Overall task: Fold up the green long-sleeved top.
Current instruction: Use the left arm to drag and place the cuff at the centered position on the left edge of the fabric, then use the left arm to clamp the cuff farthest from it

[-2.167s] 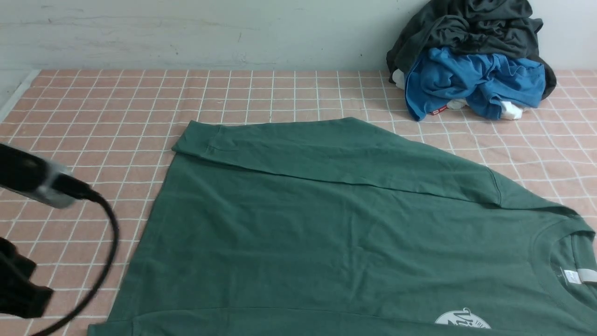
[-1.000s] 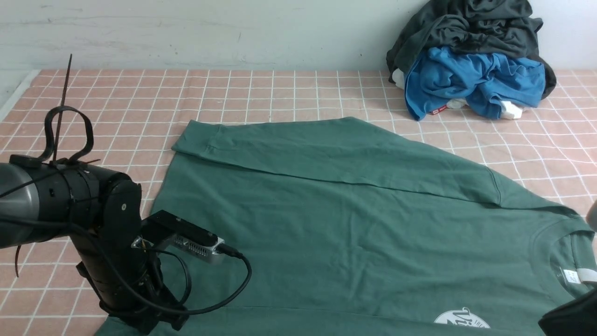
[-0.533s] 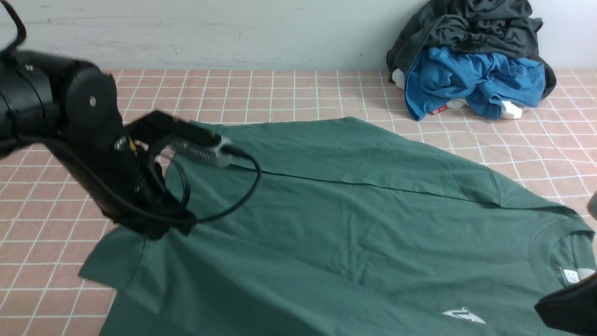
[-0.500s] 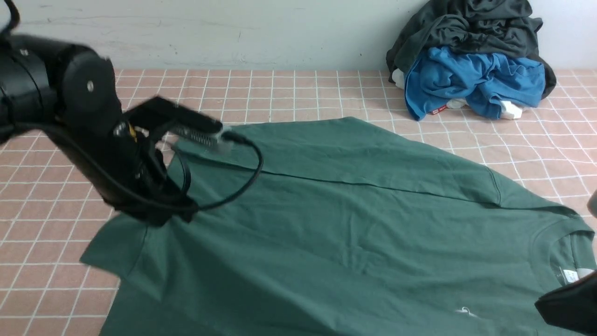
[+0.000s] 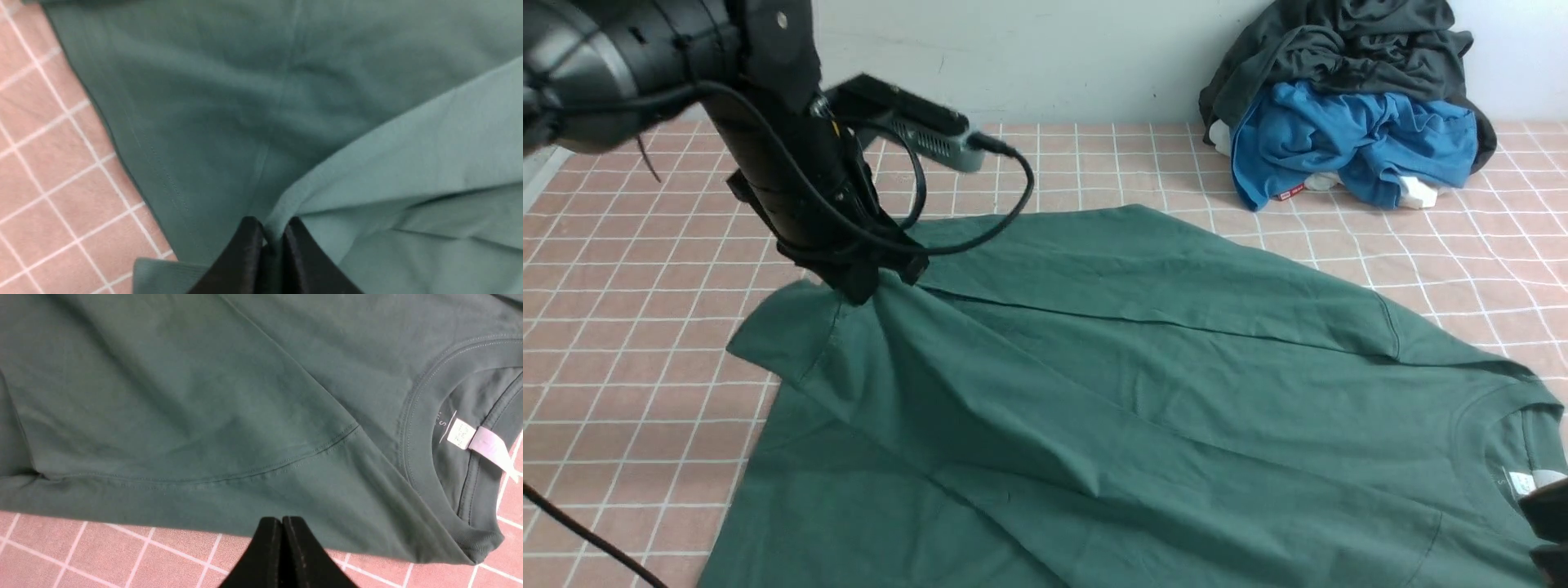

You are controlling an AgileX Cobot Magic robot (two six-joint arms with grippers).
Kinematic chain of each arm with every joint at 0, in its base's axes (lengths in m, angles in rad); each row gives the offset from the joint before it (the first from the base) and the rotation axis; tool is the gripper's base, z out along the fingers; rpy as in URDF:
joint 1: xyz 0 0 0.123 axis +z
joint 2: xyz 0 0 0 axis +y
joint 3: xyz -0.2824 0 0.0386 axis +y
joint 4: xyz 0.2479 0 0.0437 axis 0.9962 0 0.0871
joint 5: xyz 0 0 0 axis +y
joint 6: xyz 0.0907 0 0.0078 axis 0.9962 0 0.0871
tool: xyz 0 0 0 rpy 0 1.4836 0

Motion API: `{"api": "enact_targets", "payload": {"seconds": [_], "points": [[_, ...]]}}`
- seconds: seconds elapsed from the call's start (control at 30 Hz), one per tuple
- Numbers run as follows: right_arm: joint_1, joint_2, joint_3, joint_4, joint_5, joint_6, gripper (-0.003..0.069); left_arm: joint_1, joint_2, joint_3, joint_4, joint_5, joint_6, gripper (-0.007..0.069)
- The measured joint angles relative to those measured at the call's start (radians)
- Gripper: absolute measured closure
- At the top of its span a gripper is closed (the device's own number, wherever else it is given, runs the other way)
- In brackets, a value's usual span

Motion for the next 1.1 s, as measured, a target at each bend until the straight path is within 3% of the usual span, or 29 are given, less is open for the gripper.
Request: {"api": "enact_targets", "payload": {"seconds": [0.1,0.33,0.4,0.5,0.7,0.9,1.1], "points": [[0.000,0.000,0.000,0.000,0.007,0.000,0.0673,0.000,0.071,0.000,0.036,-0.026,-0.009,0.0498],[0.000,0.001,0.000,-0.003,0.012,0.034,0.0645,0.003,0.181,-0.058,0.200,-0.043,-0.180,0.0175],[0.000,0.001,0.000,-0.014,-0.006,0.036,0.0625,0.014,0.200,-0.098,0.220,-0.043,-0.211,0.0116],[0.000,0.003,0.000,-0.026,-0.055,0.037,0.0591,0.043,0.238,-0.189,0.211,-0.043,-0.231,0.0070],[0.000,0.047,0.000,-0.033,-0.145,0.040,0.0543,0.114,0.366,-0.385,0.095,-0.057,-0.238,0.0058],[0.000,0.123,0.000,-0.029,-0.155,0.041,0.0536,0.138,0.518,-0.492,-0.012,-0.122,-0.225,0.0058],[0.000,0.151,0.000,-0.014,-0.169,0.044,0.0532,0.137,0.573,-0.527,-0.025,-0.209,-0.225,0.0060]]}}
